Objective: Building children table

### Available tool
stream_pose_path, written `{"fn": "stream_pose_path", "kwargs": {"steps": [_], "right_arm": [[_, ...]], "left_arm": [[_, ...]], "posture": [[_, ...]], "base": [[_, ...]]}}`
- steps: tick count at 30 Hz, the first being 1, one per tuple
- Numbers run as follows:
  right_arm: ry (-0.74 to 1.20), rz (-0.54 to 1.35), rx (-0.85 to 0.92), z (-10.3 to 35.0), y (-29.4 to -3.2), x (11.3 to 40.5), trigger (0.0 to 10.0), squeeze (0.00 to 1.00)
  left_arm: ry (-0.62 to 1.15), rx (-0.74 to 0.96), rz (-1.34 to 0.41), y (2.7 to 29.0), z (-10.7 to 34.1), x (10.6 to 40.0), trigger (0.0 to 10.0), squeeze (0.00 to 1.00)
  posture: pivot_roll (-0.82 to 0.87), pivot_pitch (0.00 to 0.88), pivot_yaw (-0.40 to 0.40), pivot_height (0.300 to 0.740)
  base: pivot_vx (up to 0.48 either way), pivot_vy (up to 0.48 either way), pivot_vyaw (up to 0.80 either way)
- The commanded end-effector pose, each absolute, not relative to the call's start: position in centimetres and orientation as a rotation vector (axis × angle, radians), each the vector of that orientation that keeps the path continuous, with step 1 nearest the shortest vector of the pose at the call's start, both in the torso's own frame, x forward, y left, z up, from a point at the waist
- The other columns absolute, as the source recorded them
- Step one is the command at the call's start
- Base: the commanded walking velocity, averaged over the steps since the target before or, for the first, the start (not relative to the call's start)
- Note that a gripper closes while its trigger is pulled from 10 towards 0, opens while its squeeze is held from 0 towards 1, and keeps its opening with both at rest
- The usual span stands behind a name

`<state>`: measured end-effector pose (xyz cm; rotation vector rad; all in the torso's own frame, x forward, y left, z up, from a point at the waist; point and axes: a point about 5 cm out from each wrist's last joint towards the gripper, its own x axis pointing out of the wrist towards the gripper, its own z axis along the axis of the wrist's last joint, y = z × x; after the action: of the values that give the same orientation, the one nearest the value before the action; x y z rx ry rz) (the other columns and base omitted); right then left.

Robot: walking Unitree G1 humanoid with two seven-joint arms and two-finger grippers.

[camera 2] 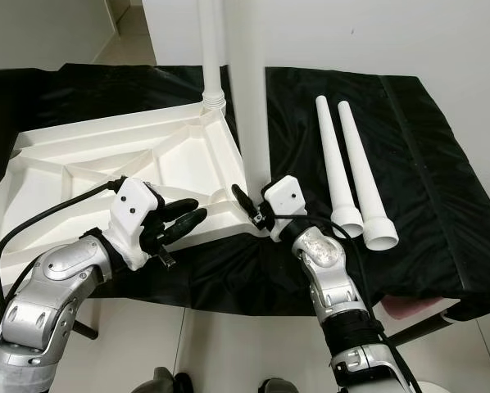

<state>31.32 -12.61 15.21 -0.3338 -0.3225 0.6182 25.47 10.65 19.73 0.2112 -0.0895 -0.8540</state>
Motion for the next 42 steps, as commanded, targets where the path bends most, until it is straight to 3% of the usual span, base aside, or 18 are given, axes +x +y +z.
{"fn": "stream_pose_path", "kwargs": {"steps": [1, 8, 16, 28, 42], "right_arm": [[-0.12, 0.636, -0.404, 10.7, -13.6, 30.3, 10.0, 0.0], [-0.096, 0.626, -0.364, 10.3, -13.7, 30.3, 10.0, 0.0], [0.026, 0.5, -0.136, 9.9, -15.6, 31.7, 10.0, 0.0], [0.034, 0.462, -0.102, 9.7, -16.2, 31.9, 10.0, 0.0], [-0.171, 0.508, 0.027, 13.3, -15.6, 31.5, 10.0, 0.0]], "left_arm": [[-0.091, 0.21, -0.808, 10.9, 19.9, 25.4, 10.0, 0.0], [-0.09, 0.212, -0.811, 10.9, 19.9, 25.4, 10.0, 0.0], [-0.091, 0.22, -0.816, 10.9, 20.0, 25.5, 10.0, 0.0], [-0.092, 0.223, -0.819, 10.9, 20.1, 25.5, 10.0, 0.0], [-0.077, 0.221, -0.847, 10.5, 20.1, 25.6, 10.0, 0.0]], "posture": [[-0.08, 0.143, 0.08, 0.74], [-0.08, 0.146, 0.084, 0.74], [-0.08, 0.152, 0.087, 0.74], [-0.08, 0.164, 0.089, 0.74], [-0.1, 0.166, 0.091, 0.74]], "base": [[0.0, 0.0, 0.0], [0.0, 0.0, 0.0], [0.0, 0.0, 0.0], [0.0, 0.0, 0.0], [0.0, 0.0, 0.0]]}}
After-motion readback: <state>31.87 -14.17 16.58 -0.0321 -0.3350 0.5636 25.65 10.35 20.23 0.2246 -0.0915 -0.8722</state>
